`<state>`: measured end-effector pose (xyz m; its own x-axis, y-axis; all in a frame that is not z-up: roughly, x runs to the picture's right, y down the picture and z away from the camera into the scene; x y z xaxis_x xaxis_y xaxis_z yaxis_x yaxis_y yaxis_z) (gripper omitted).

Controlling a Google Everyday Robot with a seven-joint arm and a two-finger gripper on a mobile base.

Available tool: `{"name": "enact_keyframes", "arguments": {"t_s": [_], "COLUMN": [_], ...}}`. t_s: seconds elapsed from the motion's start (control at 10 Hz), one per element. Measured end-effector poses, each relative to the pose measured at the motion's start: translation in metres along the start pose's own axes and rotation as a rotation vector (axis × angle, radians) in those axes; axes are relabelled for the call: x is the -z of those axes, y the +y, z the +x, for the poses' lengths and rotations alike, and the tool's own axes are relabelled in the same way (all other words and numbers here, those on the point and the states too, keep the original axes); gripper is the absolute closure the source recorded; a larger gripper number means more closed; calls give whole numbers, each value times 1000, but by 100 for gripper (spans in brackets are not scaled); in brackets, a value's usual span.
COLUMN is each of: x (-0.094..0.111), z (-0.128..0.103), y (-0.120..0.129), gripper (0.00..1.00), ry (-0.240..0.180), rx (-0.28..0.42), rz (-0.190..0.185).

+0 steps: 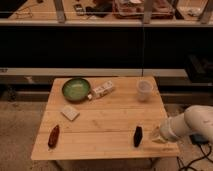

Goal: Knock the eraser over

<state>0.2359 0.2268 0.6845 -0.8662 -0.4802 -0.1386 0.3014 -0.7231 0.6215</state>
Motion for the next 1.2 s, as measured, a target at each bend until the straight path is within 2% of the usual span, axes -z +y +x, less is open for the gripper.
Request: {"name": "enact_keyframes", "arguments": {"t_s": [0.1,0.3,0.7,1.2], "x": [-4,-3,-6,-27], "z": [-4,-6,-3,-3], "y": [8,19,24,9], "gripper": [96,96,96,96], "ry": [-43,-95,-141,-182], "rx": [11,16,23,51], "rz": [-11,-32,-41,-6]}}
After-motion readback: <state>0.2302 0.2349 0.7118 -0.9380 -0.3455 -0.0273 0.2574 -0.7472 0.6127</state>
